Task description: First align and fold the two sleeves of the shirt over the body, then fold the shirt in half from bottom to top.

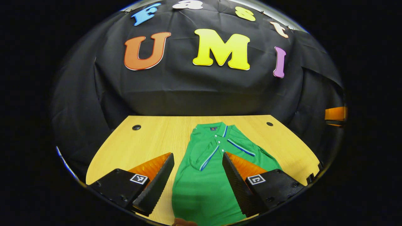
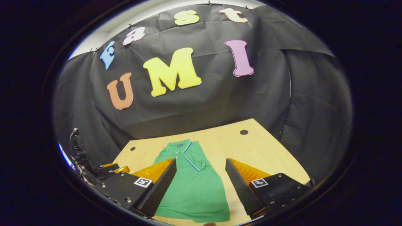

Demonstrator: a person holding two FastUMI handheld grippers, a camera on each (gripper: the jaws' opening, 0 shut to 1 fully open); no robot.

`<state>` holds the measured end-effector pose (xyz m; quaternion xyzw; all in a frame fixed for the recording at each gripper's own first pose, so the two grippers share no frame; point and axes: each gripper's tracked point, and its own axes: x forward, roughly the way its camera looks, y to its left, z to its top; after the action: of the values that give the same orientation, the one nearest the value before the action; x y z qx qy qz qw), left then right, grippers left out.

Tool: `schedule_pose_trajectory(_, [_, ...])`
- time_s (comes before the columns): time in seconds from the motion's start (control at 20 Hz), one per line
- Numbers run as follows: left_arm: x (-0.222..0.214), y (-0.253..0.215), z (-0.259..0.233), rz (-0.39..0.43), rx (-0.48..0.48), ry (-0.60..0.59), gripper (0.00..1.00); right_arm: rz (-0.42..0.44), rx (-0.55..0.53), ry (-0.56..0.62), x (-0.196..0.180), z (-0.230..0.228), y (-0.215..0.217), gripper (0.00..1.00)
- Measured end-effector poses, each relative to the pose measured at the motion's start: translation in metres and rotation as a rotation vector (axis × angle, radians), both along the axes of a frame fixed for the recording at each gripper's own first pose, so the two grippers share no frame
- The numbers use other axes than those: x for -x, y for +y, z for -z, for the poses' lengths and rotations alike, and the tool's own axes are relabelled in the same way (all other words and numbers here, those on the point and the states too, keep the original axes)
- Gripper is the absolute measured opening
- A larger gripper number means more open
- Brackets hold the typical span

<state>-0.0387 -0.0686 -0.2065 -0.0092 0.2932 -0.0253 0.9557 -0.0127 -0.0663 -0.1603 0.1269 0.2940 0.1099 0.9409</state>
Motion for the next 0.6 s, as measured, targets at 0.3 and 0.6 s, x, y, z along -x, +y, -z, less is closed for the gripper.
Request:
schedule_pose_trajectory(0.3, [0.095, 0.015, 0.034, -0.031, -0.005, 0.094, 0.99, -0.101, 0.085, 0.044, 0.068, 0.053, 0.009, 0.98])
schedule_pose_trajectory(0.6, [0.15, 0.027, 0.086, -0.097, -0.042, 0.188, 0.99, -0.183, 0.192, 0.162, 0.117, 0.137, 0.006, 0.98])
